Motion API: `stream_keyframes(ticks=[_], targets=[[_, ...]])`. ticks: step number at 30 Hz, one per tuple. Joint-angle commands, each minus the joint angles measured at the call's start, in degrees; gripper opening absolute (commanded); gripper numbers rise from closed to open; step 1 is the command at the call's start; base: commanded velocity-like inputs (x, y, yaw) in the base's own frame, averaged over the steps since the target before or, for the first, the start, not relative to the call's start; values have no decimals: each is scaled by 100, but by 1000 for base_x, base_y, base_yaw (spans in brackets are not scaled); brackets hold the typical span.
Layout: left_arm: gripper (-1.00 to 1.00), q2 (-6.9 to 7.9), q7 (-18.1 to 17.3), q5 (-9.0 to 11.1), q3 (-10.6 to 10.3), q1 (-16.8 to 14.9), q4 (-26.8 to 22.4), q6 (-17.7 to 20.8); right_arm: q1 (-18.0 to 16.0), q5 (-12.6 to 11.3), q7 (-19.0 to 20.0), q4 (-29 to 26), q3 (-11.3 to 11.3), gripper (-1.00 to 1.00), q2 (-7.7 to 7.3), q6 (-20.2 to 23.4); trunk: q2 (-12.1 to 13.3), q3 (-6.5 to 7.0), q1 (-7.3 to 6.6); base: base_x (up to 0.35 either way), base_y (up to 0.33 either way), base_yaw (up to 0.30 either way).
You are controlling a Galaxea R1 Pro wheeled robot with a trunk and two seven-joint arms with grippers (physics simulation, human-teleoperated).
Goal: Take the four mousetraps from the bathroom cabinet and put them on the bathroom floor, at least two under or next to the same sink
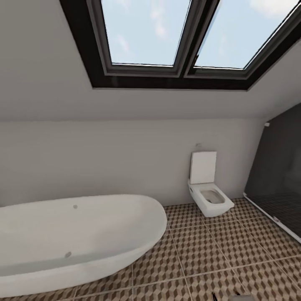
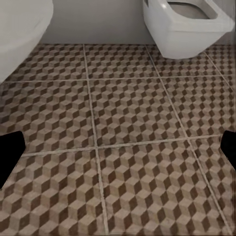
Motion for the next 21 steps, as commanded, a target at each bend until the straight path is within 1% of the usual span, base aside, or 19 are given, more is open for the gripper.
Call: stream_keyframes(ticks=[1, 21], targets=[[100, -1, -15, 45, -7, -7, 21, -35, -8, -49, 8, 22, 48, 100, 3, -27, -5, 0, 3, 0, 0, -280], [100, -1, -22, 44, -7, -7, 20, -35, -9, -48, 2, 22, 48, 100, 3, -21, -5, 51, 3, 0, 0, -280]])
